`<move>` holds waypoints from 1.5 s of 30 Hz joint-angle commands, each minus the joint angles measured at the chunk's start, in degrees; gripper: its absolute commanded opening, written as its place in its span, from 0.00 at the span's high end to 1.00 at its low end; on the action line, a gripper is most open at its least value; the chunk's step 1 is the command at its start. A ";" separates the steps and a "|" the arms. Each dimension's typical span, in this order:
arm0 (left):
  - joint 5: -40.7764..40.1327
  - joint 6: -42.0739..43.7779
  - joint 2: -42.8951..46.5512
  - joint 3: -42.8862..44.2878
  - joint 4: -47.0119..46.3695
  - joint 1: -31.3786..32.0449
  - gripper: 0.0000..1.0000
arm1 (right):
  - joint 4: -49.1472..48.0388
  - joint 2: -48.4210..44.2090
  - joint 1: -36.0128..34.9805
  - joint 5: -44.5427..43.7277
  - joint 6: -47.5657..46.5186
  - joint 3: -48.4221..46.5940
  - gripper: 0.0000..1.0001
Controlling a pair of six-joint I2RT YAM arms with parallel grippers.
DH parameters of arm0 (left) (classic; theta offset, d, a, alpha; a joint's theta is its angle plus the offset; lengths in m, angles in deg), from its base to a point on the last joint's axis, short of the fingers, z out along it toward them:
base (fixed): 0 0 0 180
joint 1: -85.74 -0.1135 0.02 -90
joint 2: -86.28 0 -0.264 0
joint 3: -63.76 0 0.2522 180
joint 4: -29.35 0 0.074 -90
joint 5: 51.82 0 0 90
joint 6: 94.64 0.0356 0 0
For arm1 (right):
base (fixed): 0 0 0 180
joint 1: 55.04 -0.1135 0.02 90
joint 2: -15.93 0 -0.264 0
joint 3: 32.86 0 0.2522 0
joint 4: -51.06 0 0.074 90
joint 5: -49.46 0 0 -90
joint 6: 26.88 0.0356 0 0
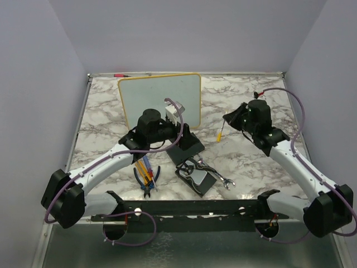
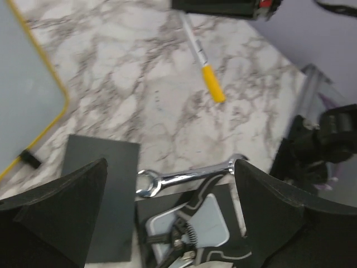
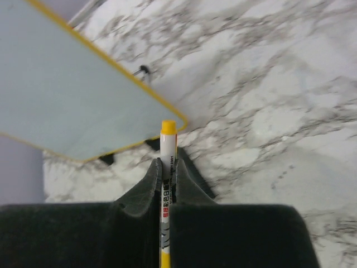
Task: Write a sentence on the whiteboard
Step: Open the whiteboard marker at the center of the board.
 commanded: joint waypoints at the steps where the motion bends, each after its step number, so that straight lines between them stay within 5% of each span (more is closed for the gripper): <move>1: 16.94 -10.00 -1.45 -2.93 -16.94 1.90 0.05 | -10.34 -6.45 -6.12 6.78 5.75 5.42 0.99; 7: 21.66 -13.93 -5.36 -3.09 -19.98 3.66 0.11 | -22.34 -8.60 -14.12 6.14 7.55 8.06 0.99; 18: 19.54 -15.38 -6.50 -3.35 -20.33 3.78 0.66 | -26.34 -6.38 -18.46 3.82 6.36 8.32 0.99; 27: 18.50 -15.63 -6.27 -3.69 -20.33 3.85 0.67 | -25.59 -8.09 -19.16 0.03 5.40 9.07 0.99; 31: 17.88 -15.66 -6.28 -3.87 -20.34 3.85 0.80 | -24.94 -8.29 -19.16 -0.49 4.99 8.98 0.99; 33: 17.48 -15.51 -6.29 -3.97 -20.12 3.73 0.97 | -24.85 -8.54 -19.24 -0.76 4.95 9.17 0.99; 38: 16.72 -12.95 -6.34 -3.47 -17.68 3.73 1.00 | -24.40 -9.41 -19.22 -1.11 4.59 9.42 0.99; 39: 16.17 -11.22 -6.24 -2.88 -15.66 3.69 1.00 | -23.74 -9.57 -19.25 -1.11 4.22 9.20 0.97; 45: 9.51 4.45 -4.04 1.51 0.23 3.56 1.00 | -13.19 -13.37 -19.24 -4.77 0.74 6.96 0.42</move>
